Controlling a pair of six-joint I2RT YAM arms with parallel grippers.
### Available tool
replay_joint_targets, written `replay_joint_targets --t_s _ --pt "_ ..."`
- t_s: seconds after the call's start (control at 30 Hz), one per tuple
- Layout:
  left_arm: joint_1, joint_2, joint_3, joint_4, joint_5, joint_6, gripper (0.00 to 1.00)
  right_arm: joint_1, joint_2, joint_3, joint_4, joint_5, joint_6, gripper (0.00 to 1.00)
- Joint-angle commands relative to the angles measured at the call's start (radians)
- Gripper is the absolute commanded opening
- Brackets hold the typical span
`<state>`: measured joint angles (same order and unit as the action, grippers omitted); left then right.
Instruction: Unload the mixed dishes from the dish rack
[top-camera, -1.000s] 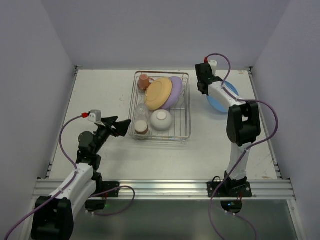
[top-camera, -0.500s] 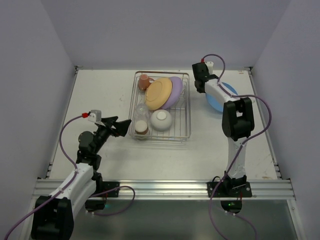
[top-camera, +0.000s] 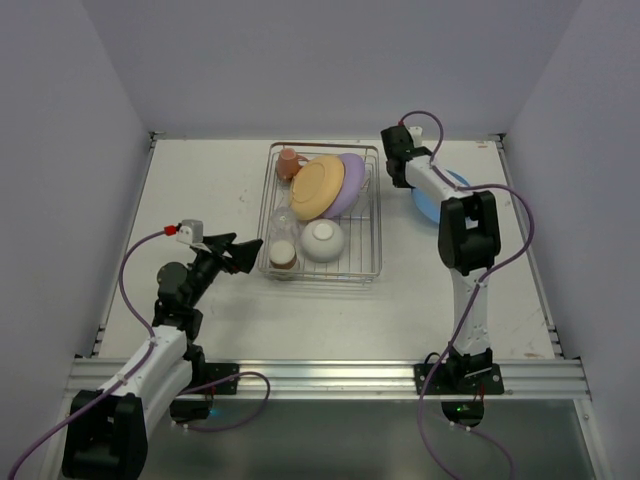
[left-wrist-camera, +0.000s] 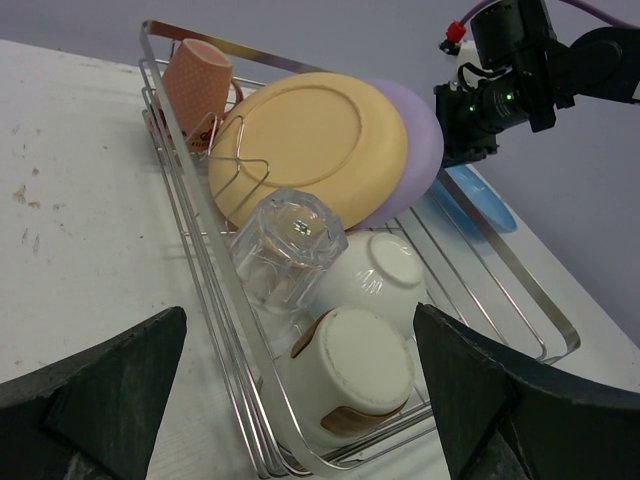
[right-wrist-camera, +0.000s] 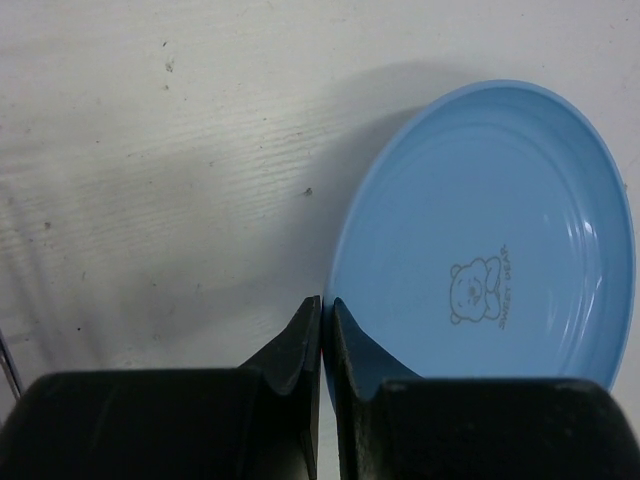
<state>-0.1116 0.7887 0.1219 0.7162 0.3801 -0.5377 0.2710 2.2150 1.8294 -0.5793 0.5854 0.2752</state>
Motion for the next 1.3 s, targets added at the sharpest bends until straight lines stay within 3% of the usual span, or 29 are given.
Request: replay_joint_targets --t_s 0.0,0.77,0.87,1.03,1.27 --pt "0.006 0.007 0.038 0.014 0.003 0.008 1.00 -0.018 0.003 0.048 -0.022 0.037 -0.034 0.07" --pt "0.006 0.024 0.038 0.025 0.011 0.008 1.00 -0.035 0.077 0.116 -0.100 0.027 -0.044 0.20" --pt "0.006 0.020 0.036 0.023 0.009 0.012 1.00 -0.036 0.063 0.102 -0.102 0.019 -0.036 0.26" --pt "0.006 0.012 0.035 0.020 0.008 0.016 1.00 -0.036 -0.023 0.038 -0.062 -0.004 -0.001 0.36" --pt "0.006 0.007 0.033 0.017 0.006 0.021 1.00 -0.056 -0.188 -0.114 0.025 -0.085 0.051 0.38"
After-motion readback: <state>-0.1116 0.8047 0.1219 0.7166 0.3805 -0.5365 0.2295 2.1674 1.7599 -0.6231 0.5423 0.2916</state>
